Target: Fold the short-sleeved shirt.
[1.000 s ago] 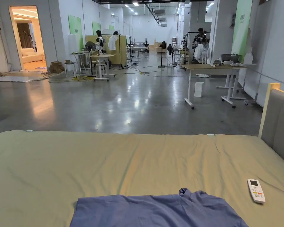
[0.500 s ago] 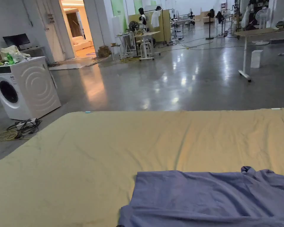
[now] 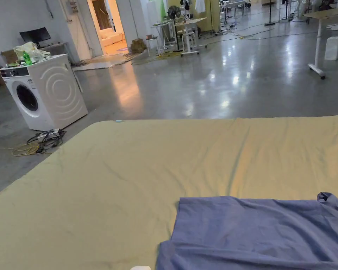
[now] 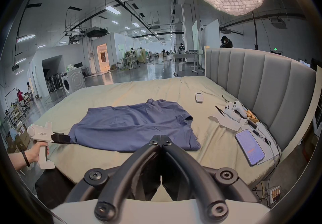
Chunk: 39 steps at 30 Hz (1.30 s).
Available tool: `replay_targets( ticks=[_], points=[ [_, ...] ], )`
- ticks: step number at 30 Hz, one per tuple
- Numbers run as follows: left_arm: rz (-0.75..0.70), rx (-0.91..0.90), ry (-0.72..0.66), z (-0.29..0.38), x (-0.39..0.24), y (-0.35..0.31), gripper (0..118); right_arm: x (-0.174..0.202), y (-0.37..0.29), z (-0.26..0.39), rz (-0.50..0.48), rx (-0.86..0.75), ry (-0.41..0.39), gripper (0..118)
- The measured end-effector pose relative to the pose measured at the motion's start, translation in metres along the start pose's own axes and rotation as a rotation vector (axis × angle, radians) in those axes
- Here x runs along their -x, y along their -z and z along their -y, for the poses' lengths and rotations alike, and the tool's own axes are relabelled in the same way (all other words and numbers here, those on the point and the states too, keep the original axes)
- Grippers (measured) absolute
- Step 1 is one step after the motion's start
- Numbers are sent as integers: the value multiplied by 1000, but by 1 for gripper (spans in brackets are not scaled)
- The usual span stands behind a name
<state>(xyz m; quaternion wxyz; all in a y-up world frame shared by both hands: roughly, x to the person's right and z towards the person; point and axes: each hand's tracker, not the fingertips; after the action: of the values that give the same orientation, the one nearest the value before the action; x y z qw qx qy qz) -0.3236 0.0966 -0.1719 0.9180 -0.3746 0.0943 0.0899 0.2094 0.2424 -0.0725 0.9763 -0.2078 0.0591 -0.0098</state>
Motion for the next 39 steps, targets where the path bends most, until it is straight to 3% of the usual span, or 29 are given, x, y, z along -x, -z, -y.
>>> replay_targets(
  ticks=[4,6,8,12,13,15,16,17,23,26,29,31,32,33,37,39],
  points=[
    [-41,21,63,4,-6,17,44,-1,4,6,22,29,-7,0],
    [-38,4,111,5,-12,16,20,-2,6,10,28,45,-12,0],
    [-34,22,129,4,-23,16,13,-4,8,11,26,52,-20,0],
    [-6,78,95,-3,-18,21,11,-16,22,12,18,60,-31,2],
    [7,82,81,-5,-16,19,11,-22,30,12,20,50,-34,10],
    [16,85,90,-4,-15,18,11,-38,57,13,25,56,-18,70],
    [19,85,100,-5,-13,23,11,-46,73,14,40,91,3,86],
    [18,83,116,-4,-14,23,11,-53,92,17,73,133,16,86],
    [15,77,104,-4,-11,25,11,-96,210,42,63,285,165,84],
    [22,73,93,-3,-9,25,11,-98,248,59,156,428,118,81],
    [26,75,88,-2,0,30,11,-77,235,62,183,359,8,64],
    [21,74,93,-2,0,30,11,-64,229,60,179,417,0,23],
    [19,74,97,-2,-4,28,11,-62,230,61,186,420,-15,17],
    [18,76,97,-3,-5,28,11,-56,227,53,189,417,-55,14],
    [54,38,66,-15,3,10,5,-85,224,44,152,417,138,10],
    [65,13,87,-19,6,-10,5,-85,202,33,201,341,124,10]
  ],
)
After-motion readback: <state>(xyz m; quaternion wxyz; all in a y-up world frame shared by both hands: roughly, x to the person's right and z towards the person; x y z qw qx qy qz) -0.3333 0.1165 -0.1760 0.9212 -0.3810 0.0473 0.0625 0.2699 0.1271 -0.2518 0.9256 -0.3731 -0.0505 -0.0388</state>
